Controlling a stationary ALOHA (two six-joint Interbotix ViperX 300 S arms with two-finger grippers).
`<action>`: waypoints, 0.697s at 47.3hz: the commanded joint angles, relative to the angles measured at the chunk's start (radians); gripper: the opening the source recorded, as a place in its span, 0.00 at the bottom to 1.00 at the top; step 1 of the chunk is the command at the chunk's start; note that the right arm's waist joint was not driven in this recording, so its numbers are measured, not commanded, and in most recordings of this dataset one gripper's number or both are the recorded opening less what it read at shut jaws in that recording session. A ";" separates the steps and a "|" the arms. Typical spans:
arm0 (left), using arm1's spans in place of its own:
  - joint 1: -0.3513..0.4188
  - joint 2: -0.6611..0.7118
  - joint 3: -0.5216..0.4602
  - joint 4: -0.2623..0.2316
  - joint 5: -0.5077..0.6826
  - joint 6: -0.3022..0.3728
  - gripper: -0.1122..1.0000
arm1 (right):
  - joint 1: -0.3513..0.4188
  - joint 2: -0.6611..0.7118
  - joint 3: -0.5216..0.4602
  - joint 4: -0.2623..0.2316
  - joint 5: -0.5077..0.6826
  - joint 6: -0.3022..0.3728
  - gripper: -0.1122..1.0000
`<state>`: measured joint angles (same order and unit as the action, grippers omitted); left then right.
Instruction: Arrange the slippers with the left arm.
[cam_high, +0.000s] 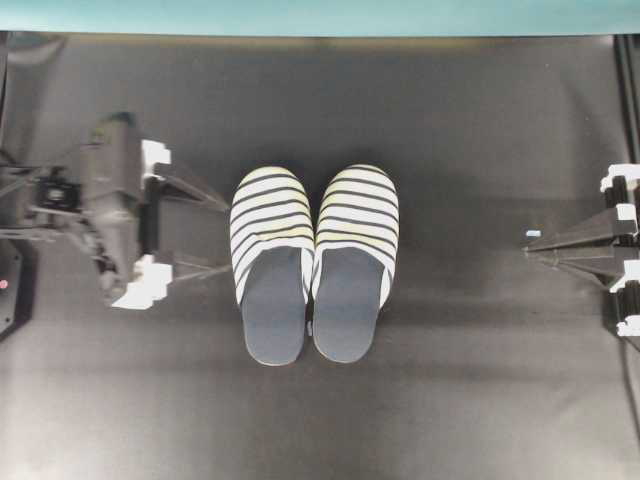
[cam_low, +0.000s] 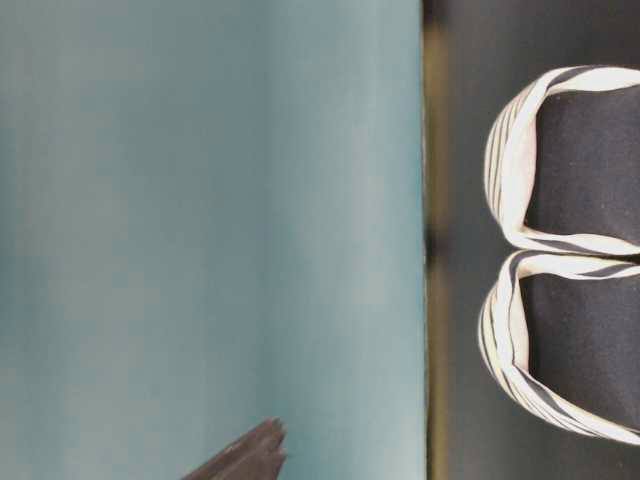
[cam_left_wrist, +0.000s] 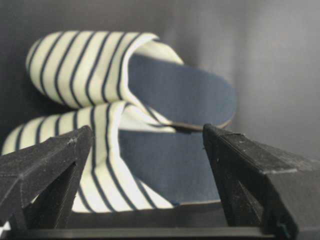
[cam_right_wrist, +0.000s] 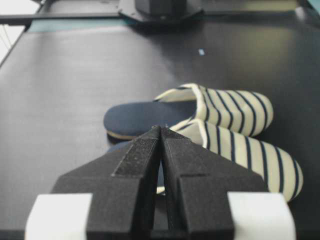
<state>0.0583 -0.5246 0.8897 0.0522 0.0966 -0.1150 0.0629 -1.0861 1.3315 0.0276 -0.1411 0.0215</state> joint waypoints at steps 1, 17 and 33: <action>-0.002 -0.048 0.008 0.002 -0.020 -0.003 0.88 | 0.000 0.005 -0.006 0.003 -0.008 0.006 0.10; -0.006 -0.173 0.087 0.002 -0.028 -0.003 0.88 | 0.000 0.003 -0.006 0.003 -0.006 0.005 0.10; -0.014 -0.253 0.149 0.002 -0.028 -0.002 0.88 | 0.000 0.003 -0.003 0.003 -0.005 0.005 0.10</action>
<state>0.0491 -0.7670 1.0400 0.0506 0.0767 -0.1166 0.0629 -1.0876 1.3330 0.0276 -0.1411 0.0215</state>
